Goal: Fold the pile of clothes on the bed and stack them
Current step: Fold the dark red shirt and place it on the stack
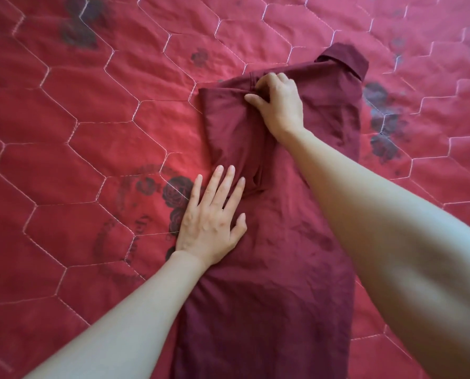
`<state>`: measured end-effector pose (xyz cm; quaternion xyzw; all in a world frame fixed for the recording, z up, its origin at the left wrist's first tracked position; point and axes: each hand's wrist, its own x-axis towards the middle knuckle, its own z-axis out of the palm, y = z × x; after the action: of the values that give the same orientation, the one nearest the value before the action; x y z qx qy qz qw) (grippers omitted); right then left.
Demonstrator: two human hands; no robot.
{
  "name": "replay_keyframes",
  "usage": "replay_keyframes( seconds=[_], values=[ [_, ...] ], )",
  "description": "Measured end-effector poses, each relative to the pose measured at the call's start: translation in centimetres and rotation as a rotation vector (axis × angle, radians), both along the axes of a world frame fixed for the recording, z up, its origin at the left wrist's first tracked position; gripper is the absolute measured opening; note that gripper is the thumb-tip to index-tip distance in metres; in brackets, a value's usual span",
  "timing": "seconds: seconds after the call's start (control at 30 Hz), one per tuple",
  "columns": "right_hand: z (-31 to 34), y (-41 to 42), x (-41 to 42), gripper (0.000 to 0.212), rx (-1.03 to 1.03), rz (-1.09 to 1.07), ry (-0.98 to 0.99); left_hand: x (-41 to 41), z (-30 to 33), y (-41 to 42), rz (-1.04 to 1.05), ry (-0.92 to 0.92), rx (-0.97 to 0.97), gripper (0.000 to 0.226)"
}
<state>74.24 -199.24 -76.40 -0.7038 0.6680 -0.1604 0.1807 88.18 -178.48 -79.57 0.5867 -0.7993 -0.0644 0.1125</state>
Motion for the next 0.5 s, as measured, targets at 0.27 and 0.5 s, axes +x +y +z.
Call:
replay_keyframes(
  seconds=[0.27,0.5],
  values=[
    [1.6,12.7,-1.5,0.027,0.007,-0.462,-0.243,-0.1,0.1,-0.1,0.007,0.003,-0.001,0.062],
    [2.5,17.1,0.8,0.034,0.319,-0.484,-0.225,-0.1,0.1,0.0,0.021,0.056,-0.044,0.063]
  ],
)
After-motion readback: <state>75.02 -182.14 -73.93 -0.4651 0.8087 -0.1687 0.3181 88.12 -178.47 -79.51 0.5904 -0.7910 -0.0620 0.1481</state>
